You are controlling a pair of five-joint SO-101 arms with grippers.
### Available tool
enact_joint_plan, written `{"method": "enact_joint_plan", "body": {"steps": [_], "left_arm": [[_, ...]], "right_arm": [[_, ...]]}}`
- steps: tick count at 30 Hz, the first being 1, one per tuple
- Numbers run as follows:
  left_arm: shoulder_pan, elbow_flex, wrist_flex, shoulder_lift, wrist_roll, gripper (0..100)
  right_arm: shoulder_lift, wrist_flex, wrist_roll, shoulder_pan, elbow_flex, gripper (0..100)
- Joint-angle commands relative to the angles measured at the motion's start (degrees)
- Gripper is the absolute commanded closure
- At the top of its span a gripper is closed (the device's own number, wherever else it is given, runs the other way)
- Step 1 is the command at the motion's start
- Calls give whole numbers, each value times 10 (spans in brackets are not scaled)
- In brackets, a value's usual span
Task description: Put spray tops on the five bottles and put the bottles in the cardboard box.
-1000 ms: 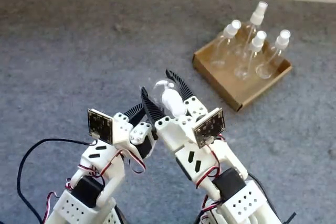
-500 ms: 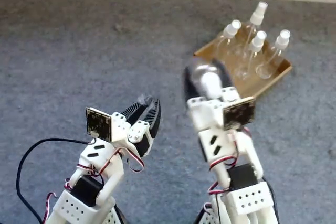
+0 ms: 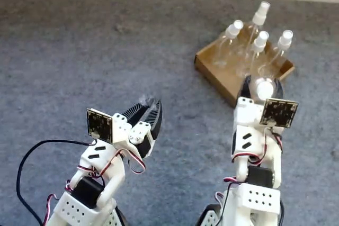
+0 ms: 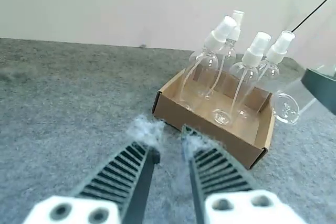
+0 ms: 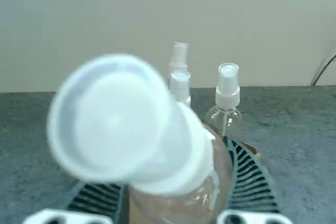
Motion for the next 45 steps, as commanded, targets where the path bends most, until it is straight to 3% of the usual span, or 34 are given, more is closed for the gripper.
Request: {"method": "enact_joint_plan", "body": {"steps": [1,6,11,24,30,40,45], "left_arm": [[-9,12,2,-5,4,976],[-9,12,3,-5,4,976],[-9,12,3,-5,4,976],[-11,12,4,-3,4,976],[-10,12,4,-2,4,976],[-10,12,4,-2,4,976],[-10,12,4,-2,4,976]], "right_arm": [[-4,-4,1,22,-9,864],[-2,4,1,19,-40,864],[9,110,0,3,-142,864],[264,126,-4,-29,-268,864],[325,0,-1,-37,-263,864],[428,-25,-4,-35,-269,864],[473,-106,-4,-33,-268,864]]}}
